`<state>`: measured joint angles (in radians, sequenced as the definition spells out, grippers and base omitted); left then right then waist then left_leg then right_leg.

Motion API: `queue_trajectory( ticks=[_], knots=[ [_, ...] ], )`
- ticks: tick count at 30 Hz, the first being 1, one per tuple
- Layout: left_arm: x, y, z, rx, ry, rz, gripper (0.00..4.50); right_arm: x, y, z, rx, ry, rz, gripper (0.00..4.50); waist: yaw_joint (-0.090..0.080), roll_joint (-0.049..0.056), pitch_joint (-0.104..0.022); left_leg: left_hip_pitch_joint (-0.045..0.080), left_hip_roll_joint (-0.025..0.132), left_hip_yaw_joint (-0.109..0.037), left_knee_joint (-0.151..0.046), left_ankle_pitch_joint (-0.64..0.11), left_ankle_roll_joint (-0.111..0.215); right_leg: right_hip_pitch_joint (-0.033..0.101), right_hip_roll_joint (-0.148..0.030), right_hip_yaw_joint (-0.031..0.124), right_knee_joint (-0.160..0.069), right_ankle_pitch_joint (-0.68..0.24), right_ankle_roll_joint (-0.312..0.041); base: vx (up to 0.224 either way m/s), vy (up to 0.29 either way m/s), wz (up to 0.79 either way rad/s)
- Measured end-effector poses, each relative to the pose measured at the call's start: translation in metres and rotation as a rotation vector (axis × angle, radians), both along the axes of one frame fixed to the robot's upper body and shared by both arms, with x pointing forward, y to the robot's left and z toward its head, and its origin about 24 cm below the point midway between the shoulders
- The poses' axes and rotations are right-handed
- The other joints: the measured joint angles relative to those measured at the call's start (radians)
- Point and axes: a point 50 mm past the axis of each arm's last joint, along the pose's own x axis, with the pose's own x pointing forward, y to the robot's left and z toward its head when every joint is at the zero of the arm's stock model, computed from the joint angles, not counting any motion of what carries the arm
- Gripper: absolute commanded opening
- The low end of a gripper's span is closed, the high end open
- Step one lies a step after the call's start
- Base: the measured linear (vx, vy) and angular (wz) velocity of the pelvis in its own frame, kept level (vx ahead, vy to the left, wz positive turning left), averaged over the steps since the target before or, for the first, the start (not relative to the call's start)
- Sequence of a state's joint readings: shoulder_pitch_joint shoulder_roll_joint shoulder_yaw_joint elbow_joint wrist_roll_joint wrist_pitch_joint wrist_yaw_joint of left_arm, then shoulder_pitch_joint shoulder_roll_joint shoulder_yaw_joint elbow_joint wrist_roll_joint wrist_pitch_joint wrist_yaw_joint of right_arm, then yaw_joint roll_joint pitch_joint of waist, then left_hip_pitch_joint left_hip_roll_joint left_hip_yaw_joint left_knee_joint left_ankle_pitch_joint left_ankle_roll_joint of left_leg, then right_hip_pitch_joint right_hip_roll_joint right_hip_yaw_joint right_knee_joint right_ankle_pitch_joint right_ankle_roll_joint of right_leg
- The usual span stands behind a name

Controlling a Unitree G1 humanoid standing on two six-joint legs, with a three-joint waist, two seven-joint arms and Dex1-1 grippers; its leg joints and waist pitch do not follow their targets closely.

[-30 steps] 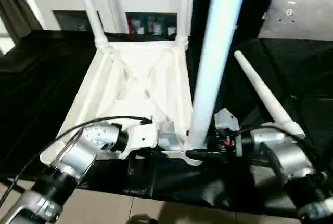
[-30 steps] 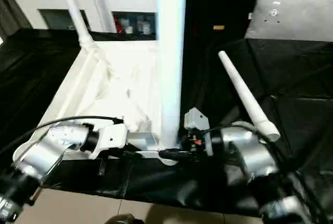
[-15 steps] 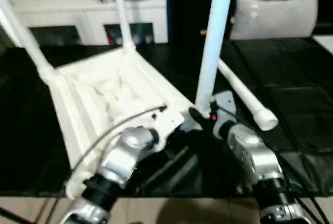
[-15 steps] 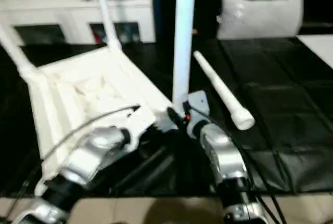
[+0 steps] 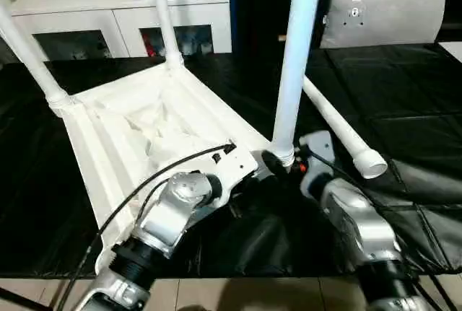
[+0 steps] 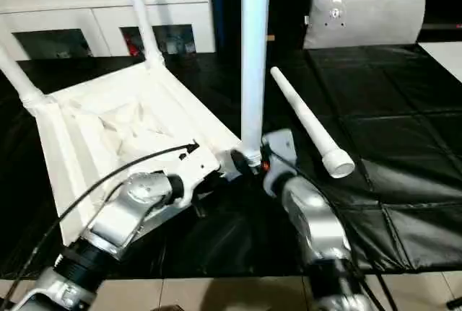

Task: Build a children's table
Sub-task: Rotate leg to tighten

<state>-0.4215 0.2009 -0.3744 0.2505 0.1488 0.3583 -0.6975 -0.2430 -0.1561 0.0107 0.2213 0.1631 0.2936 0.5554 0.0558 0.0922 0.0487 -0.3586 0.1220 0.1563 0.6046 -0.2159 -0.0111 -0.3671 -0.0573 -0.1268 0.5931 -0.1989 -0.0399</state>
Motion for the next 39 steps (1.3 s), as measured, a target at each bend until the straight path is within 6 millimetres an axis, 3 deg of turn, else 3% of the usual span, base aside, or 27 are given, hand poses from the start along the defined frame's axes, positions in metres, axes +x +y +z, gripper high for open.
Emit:
queue_trajectory(
  ticks=[7, 13, 20, 28, 39],
  knots=[
    [-0.001, 0.022, 0.004, 0.035, -0.033, -0.126, 0.00, -0.016, -0.022, 0.007, -0.095, -0.016, 0.202, 4.44, 0.015, 0.000, 0.000, -0.011, 0.000, 0.001, 0.000, 0.002, 0.005, -0.007, 0.000, 0.000, -0.002, -0.002, 0.004, 0.007, 0.002, 0.00],
    [-0.003, 0.042, 0.008, 0.080, -0.038, -0.272, 0.00, -0.013, -0.047, 0.028, -0.219, -0.086, 0.325, 4.44, 0.035, 0.000, -0.001, -0.024, 0.001, 0.002, 0.002, 0.002, 0.010, -0.017, 0.000, 0.000, 0.002, -0.001, -0.002, 0.008, 0.002, 0.00],
    [-0.011, 0.048, 0.009, 0.097, -0.004, -0.429, 0.00, -0.017, -0.040, 0.032, -0.239, -0.055, 0.555, 4.44, 0.065, 0.000, -0.001, -0.023, 0.003, 0.003, 0.007, 0.001, 0.011, -0.018, 0.000, -0.001, 0.002, -0.001, -0.003, 0.000, 0.000, 0.00],
    [-0.016, 0.050, 0.009, 0.095, 0.026, -0.525, 0.00, -0.013, -0.029, 0.039, -0.253, -0.089, 0.694, 4.44, 0.086, -0.004, -0.003, -0.022, 0.004, 0.006, 0.011, 0.000, 0.012, -0.018, -0.001, -0.001, 0.004, 0.001, -0.003, 0.000, 0.000, 0.00],
    [-0.020, 0.049, 0.008, 0.098, 0.034, -0.572, 0.00, -0.018, -0.020, 0.030, -0.212, -0.052, 0.772, 3.78, 0.092, -0.006, -0.004, -0.022, 0.006, 0.009, 0.013, 0.000, 0.013, -0.018, -0.001, 0.000, 0.007, 0.001, -0.003, 0.000, 0.000, 0.00]
  ],
)
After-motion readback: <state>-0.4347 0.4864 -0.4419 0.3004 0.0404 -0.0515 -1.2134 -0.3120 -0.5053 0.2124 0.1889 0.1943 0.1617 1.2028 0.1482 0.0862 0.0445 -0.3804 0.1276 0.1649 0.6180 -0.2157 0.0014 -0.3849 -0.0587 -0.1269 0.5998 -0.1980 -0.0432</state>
